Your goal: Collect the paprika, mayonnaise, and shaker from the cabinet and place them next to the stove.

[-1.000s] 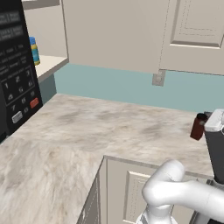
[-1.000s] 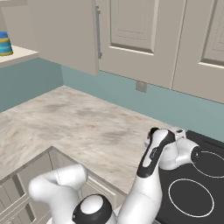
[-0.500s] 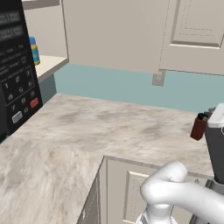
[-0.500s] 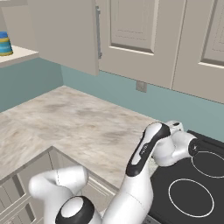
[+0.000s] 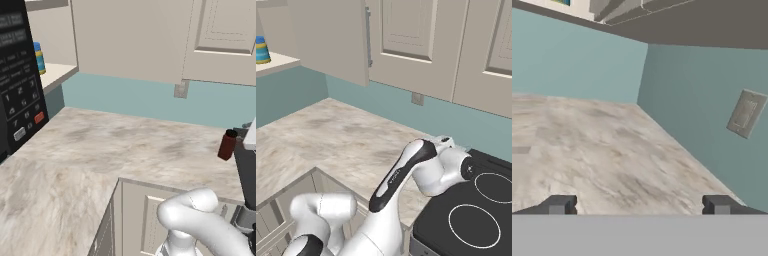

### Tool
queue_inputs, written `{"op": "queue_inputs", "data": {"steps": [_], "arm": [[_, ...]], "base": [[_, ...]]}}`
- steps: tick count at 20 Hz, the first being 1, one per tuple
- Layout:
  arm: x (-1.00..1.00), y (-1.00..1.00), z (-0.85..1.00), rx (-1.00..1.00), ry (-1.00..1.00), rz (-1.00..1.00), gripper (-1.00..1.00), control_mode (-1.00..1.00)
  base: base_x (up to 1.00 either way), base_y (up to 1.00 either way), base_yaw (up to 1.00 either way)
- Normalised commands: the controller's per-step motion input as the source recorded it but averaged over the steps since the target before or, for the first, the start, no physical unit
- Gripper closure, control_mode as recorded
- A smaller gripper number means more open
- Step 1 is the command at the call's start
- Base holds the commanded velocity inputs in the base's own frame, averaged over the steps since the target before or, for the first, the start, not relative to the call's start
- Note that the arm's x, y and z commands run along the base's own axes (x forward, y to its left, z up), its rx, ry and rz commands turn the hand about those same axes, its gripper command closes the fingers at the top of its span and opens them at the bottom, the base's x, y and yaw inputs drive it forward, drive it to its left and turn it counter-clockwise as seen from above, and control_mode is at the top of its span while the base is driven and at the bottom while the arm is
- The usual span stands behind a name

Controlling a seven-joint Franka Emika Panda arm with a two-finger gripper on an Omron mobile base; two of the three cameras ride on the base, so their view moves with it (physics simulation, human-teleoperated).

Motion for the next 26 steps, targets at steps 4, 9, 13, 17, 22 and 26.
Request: {"op": "queue_inputs", "data": {"steps": [4, 9, 13, 17, 22, 26], "arm": [[-0.72, 0.86, 0.23, -0.04, 0.0, 0.04, -1.0, -1.0], [-0.52, 1.0, 0.29, -0.04, 0.02, 0.07, -1.0, -1.0], [-0.34, 1.0, 0.46, -0.04, 0.08, 0.09, -1.0, -1.0], [-0.3, 0.98, 0.61, -0.02, 0.12, 0.09, -1.0, -1.0], [-0.3, 0.96, 0.57, 0.0, 0.12, 0.08, -1.0, -1.0], [-0.05, 0.99, 0.38, 0.0, 0.08, 0.03, -1.0, -1.0]], "base": [[0.0, 0.0, 0.0], [0.0, 0.0, 0.0], [0.0, 0.0, 0.0], [0.0, 0.0, 0.0], [0.0, 0.0, 0.0], [0.0, 0.0, 0.0]]}}
